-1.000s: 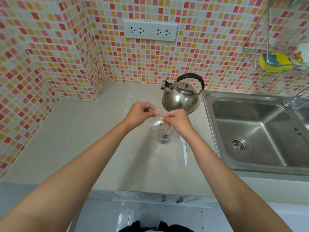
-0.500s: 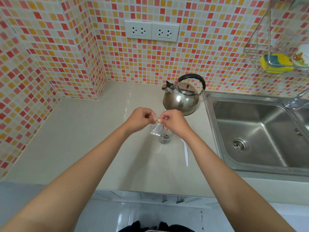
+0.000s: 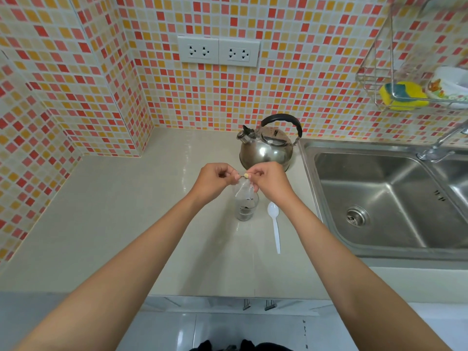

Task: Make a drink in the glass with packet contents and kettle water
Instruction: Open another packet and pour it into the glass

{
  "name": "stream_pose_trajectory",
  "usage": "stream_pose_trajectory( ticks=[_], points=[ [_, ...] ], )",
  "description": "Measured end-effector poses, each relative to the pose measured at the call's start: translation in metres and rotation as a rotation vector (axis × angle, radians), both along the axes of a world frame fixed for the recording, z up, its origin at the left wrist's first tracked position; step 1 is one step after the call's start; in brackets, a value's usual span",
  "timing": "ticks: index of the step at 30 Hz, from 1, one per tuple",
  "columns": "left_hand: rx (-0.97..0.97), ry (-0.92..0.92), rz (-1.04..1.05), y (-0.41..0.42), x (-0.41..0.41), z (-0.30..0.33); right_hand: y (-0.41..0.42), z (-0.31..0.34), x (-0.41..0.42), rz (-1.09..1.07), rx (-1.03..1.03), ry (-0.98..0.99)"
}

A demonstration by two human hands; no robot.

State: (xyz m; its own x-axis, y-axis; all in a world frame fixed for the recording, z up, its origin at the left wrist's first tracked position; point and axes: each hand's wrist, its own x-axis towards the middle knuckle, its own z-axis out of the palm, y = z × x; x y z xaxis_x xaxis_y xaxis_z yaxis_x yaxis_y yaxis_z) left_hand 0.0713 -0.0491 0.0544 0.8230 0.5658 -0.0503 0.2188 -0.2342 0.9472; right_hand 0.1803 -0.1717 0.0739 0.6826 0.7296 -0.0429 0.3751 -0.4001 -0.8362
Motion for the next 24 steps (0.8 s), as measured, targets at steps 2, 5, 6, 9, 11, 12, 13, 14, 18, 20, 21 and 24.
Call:
stream_pose_trajectory(
  ticks=[2, 5, 6, 9, 11, 12, 13, 14, 18, 20, 21, 24],
  points=[
    [0.042, -0.008, 0.018, -0.001, 0.003, 0.002, -0.001, 0.002, 0.000, 0.004, 0.009, -0.019],
    [0.109, 0.012, 0.019, -0.004, 0.008, 0.003, -0.001, 0.002, -0.001, 0.066, -0.005, -0.025],
    [0.130, 0.020, 0.012, -0.005, 0.010, 0.003, -0.002, 0.002, -0.002, 0.070, -0.011, -0.037],
    [0.170, 0.025, 0.022, -0.008, 0.012, 0.002, -0.004, -0.001, -0.002, 0.031, -0.011, -0.062],
    [0.091, -0.011, 0.040, -0.005, 0.011, 0.002, -0.007, 0.001, 0.000, 0.014, -0.004, -0.033],
    [0.040, -0.030, 0.040, -0.003, 0.010, 0.002, -0.009, 0.002, 0.002, 0.021, -0.010, -0.017],
    [0.004, -0.039, 0.040, 0.000, 0.010, 0.003, -0.011, 0.004, 0.003, 0.040, -0.026, -0.006],
    [-0.016, -0.034, 0.041, 0.001, 0.009, 0.002, -0.013, 0.006, 0.004, 0.066, -0.046, 0.000],
    [0.043, 0.002, 0.026, -0.001, 0.010, 0.002, -0.012, 0.006, 0.001, 0.056, -0.086, 0.025],
    [0.042, -0.050, 0.040, -0.003, 0.010, 0.002, -0.010, 0.004, -0.001, -0.011, -0.046, 0.058],
    [0.018, -0.085, 0.052, -0.003, 0.009, 0.002, -0.010, 0.003, -0.002, -0.034, -0.016, 0.080],
    [-0.125, -0.112, 0.061, 0.001, 0.000, 0.001, -0.010, 0.000, -0.002, -0.077, 0.085, 0.156]
  ],
)
